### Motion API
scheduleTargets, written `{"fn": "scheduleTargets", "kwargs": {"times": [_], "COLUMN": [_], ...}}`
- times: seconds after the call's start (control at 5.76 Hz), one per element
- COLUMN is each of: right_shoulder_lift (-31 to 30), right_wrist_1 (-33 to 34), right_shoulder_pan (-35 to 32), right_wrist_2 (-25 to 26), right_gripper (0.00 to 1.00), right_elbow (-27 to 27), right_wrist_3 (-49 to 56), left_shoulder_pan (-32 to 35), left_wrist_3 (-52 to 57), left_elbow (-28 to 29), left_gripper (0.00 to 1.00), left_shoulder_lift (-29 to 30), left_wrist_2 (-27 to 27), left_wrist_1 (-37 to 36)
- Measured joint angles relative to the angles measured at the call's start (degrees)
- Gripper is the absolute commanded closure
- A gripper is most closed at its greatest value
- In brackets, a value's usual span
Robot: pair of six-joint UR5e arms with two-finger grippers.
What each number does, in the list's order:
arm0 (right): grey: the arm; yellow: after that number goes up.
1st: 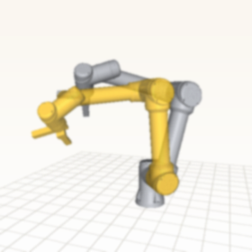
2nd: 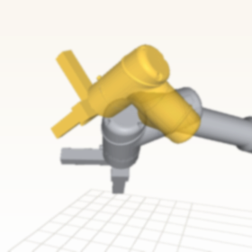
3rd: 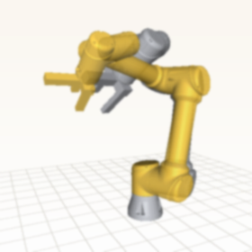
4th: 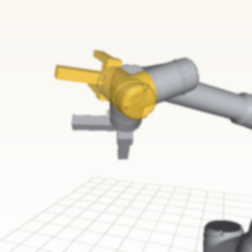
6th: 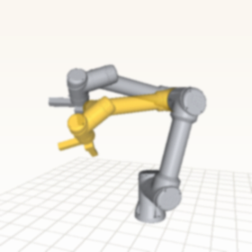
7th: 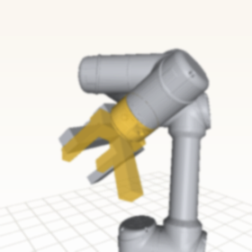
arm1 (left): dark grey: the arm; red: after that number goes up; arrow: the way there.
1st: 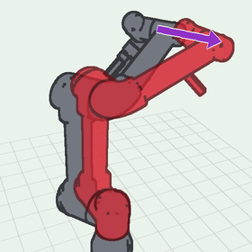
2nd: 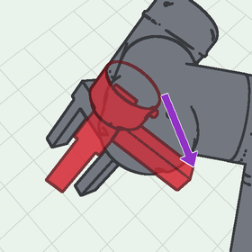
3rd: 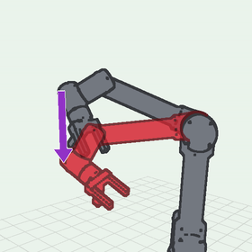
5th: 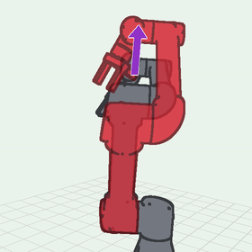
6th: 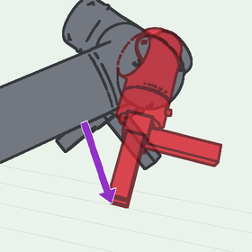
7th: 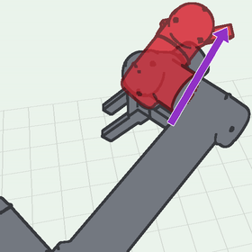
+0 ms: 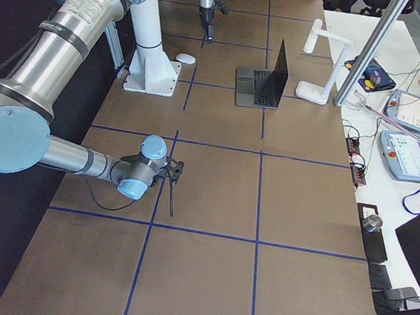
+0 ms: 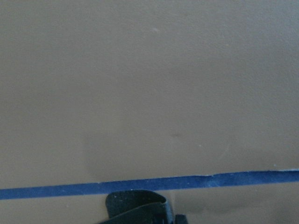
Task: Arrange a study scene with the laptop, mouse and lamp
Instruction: 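Carry the black mouse pad beside the laptop while left gripper reaches for mouse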
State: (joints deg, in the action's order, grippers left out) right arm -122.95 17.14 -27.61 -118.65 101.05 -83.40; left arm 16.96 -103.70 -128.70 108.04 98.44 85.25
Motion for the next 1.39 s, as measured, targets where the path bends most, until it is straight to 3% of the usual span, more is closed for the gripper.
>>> {"fn": "scheduleTargets", "kwargs": {"times": [0.35, 0.69, 1.39], "right_shoulder_lift": [1.0, 6.4, 31.7], "right_wrist_1": [0.1, 1.4, 25.0], "right_shoulder_pan": [-1.0, -5.3, -15.3], "right_wrist_2": [0.1, 0.0, -1.2], "right_gripper": [1.00, 1.00, 1.00], "right_elbow": [4.3, 5.1, 2.2], "right_wrist_3": [-1.0, -1.8, -2.1], "left_shoulder_pan": [0.0, 0.0, 0.0], "left_wrist_3": [0.0, 0.0, 0.3], "left_elbow": [0.0, 0.0, -0.3], "left_gripper": [0.00, 0.00, 0.00], "left_shoulder_lift": [-0.1, -0.2, -1.0], "left_wrist_2": [0.0, 0.0, 0.0], "left_wrist_1": [0.0, 0.0, -0.1]}}
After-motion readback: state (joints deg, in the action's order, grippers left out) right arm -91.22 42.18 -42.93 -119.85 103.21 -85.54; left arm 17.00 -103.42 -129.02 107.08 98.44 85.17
